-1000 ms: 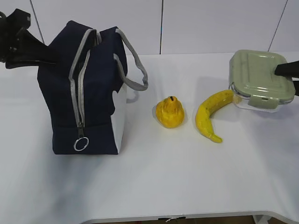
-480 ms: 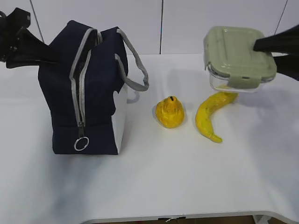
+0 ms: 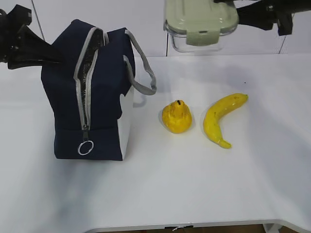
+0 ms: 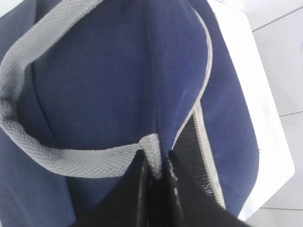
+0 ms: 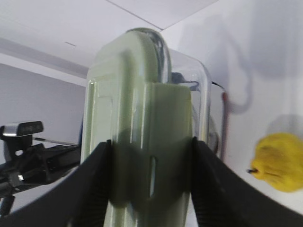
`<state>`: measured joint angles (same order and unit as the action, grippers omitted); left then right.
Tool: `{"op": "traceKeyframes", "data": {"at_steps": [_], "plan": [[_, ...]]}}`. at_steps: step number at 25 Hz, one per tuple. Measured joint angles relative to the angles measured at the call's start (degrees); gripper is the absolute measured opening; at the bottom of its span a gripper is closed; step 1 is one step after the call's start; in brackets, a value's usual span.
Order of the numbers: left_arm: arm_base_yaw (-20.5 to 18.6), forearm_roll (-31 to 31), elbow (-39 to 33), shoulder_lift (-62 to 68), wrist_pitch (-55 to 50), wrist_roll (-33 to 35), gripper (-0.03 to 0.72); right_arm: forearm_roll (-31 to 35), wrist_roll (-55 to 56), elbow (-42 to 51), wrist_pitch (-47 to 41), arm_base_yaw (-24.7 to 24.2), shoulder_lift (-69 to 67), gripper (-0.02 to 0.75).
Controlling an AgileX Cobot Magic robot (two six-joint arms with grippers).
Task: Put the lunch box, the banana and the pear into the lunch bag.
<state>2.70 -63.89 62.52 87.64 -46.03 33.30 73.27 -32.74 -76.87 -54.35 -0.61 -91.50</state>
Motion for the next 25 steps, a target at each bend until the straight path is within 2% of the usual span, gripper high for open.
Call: {"op": "traceKeyframes", "data": {"at_steps": [13, 20, 25], "plan": [[0.0, -0.21, 0.0, 0.0, 0.0, 0.0, 0.011, -0.42, 4.36, -13.51, 8.9, 16.11, -11.67, 0.381], [0.0, -0.21, 0.0, 0.0, 0.21, 0.0, 0.011, 0.08, 4.81, -18.04, 11.82, 20.1, -15.68, 0.381], [0.0, -0.69, 0.0, 0.0, 0.57, 0.0, 0.011, -3.3, 6.12, -18.04, 15.18, 21.58, -17.32, 0.381]]}}
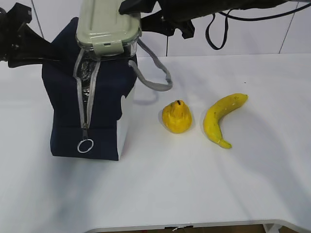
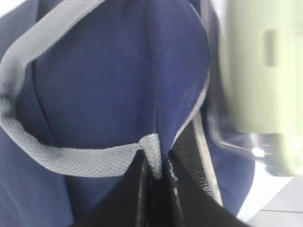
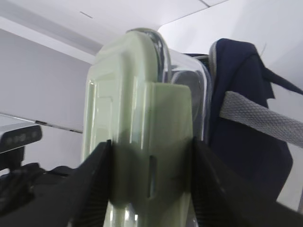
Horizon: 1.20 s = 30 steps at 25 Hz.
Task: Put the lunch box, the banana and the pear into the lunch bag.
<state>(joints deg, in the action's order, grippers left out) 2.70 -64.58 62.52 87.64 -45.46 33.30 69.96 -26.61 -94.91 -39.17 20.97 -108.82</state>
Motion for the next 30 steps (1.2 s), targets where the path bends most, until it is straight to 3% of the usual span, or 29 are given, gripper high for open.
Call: {"op": "traceKeyframes", "data": {"at_steps": [4, 13, 20, 30], "plan": [[0.0, -0.82, 0.0, 0.0, 0.35, 0.0, 0.011, -3.2, 0.23, -0.32, 2.46, 2.0, -1.16, 0.381], [1.07, -1.83, 0.0, 0.0, 0.47, 0.0, 0.01, -17.43, -0.32, -0.4, 2.61, 4.82, -3.2, 0.381], [4.09, -1.97, 0.0, 0.0, 1.74, 0.0, 0.01, -18.74, -15.34, -0.4, 3.29, 7.05, -3.63, 0.381], [4.3, -2.01, 0.0, 0.0, 1.99, 0.0, 0.01, -17.91, -33.59, -0.45, -1.99, 9.03, -8.82, 0.381]]}}
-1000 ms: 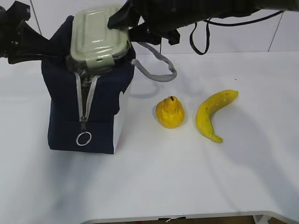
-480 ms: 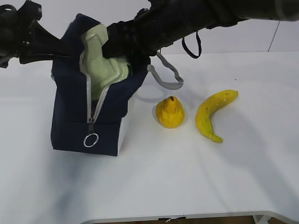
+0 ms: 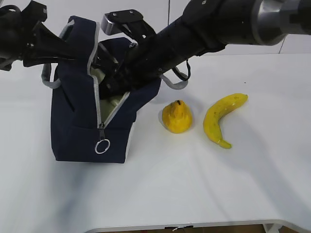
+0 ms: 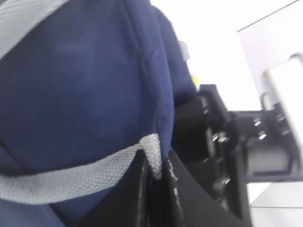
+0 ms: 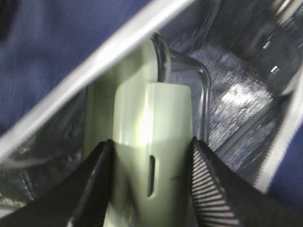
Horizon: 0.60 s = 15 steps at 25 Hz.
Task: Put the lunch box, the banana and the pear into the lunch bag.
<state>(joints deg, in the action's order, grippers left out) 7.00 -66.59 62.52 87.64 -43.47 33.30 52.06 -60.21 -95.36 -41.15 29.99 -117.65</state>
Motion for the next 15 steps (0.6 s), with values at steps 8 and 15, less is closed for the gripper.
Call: {"op": "traceKeyframes", "data": {"at_steps": [8, 15], "plan": [[0.23, 0.0, 0.0, 0.0, 0.12, 0.09, 0.01, 2.34, -6.03, 0.0, -0.6, 0.64, -0.26, 0.384], [0.23, 0.0, 0.0, 1.51, -0.63, 0.48, 0.01, 7.24, -6.49, -0.23, -0.49, 0.76, -0.36, 0.447]]}}
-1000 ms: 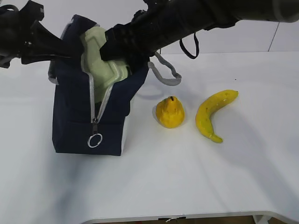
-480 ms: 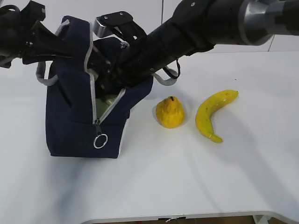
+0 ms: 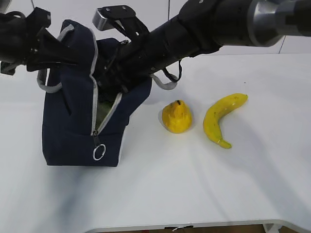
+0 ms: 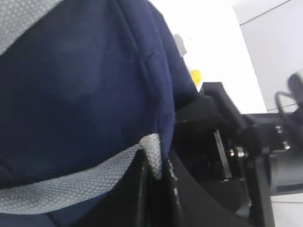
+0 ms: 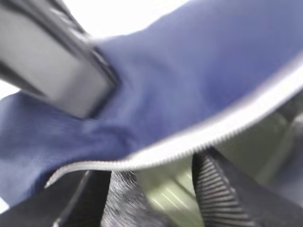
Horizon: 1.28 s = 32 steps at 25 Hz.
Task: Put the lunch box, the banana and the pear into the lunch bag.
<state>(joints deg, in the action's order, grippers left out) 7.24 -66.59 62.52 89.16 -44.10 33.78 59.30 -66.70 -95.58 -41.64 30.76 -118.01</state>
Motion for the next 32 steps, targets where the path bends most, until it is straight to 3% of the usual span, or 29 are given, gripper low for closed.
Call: {"op": "traceKeyframes", "data": {"at_steps": [7, 18, 21, 28, 32], "plan": [[0.0, -0.13, 0.0, 0.23, -0.9, 0.96, 0.009, -1.54, -0.2, -2.57, -0.42, 0.13, 0.0, 0.452], [-0.24, -0.93, 0.0, 0.33, -2.16, 3.57, 0.009, -28.36, 14.91, -10.19, -6.94, 0.26, 2.95, 0.452], [-0.24, -2.31, 0.0, 0.33, -2.26, 8.06, 0.009, -32.37, 20.45, -10.32, -7.18, 0.26, 4.45, 0.452], [-0.24, -2.76, 0.0, 0.34, -2.26, 10.01, 0.008, -43.95, 25.45, -10.87, -12.38, 0.26, 7.53, 0.452], [-0.24, -6.32, 0.0, 0.44, -3.29, 15.12, 0.008, -49.19, 30.41, -10.86, -15.08, 0.26, 9.47, 0.452]]}}
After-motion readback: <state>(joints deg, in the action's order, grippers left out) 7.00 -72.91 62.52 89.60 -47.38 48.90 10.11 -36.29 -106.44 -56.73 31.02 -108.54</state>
